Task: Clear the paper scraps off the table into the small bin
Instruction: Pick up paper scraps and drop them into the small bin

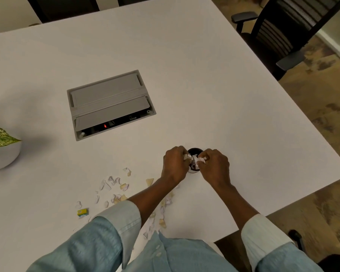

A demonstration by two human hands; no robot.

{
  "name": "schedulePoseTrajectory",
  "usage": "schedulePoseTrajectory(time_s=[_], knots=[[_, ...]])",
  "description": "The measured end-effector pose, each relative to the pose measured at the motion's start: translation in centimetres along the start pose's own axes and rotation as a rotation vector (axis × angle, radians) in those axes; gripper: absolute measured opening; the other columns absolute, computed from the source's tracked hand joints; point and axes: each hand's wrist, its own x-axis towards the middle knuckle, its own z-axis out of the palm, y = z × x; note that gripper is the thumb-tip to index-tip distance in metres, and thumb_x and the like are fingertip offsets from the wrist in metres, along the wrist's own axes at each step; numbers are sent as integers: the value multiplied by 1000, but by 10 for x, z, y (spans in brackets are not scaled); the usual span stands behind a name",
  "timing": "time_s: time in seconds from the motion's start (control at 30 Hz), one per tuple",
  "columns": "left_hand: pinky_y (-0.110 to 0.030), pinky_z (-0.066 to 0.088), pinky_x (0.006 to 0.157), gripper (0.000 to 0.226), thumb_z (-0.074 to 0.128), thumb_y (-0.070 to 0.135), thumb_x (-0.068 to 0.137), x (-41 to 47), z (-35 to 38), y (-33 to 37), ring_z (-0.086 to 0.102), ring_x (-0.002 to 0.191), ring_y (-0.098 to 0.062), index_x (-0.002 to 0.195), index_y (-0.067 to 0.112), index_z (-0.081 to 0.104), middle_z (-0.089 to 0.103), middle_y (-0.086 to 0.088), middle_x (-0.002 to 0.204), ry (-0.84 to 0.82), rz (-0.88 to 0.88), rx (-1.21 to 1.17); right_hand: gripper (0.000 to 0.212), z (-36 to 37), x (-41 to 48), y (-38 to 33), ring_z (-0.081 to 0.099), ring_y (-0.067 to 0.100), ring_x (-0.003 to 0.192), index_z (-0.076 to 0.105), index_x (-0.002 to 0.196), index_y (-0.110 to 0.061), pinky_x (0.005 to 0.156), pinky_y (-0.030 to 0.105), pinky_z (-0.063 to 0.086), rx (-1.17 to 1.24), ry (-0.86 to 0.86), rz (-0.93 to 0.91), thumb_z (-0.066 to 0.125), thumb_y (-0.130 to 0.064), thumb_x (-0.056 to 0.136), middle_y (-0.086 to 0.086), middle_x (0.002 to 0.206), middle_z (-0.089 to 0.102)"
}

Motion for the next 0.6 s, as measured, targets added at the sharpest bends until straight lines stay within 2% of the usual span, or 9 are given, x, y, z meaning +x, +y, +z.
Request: schedulePoseTrajectory(time_s=[0.1,0.2,0.27,0.43,0.6], knots=[[-36,52,74,18,73,12,86,5,4,8,65,86,-23,102,6,67,72,-8,100,-58,13,29,22,0,5,0,67,25,92,71,106,-13,80,32,51,-27,-58,-3,75,-10,85,7,102,71],[-45,56,84,29,71,9,86,4,8,9,68,94,-28,114,4,65,71,-11,110,-73,42,15,28,-1,6,-1,68,25,96,70,113,-13,85,32,52,-12,-69,-6,70,-6,86,7,109,71],[-44,58,84,29,70,9,88,1,9,5,69,97,-26,117,7,65,72,-9,114,-45,40,6,28,-1,4,-1,69,26,97,70,115,-11,86,33,53,-2,-38,-18,65,-4,88,9,111,72],[-41,57,82,27,70,26,94,-16,6,-25,66,103,-18,118,17,64,67,1,119,-4,-25,70,21,1,-10,-6,68,24,89,71,108,-12,73,30,57,33,28,-127,64,-4,90,6,104,68],[-34,48,76,40,69,37,92,-49,0,-80,52,122,-20,125,19,56,56,2,128,-22,-121,256,18,21,-41,-9,68,16,85,72,104,-14,72,34,61,120,-107,-287,68,-4,89,1,108,66]])
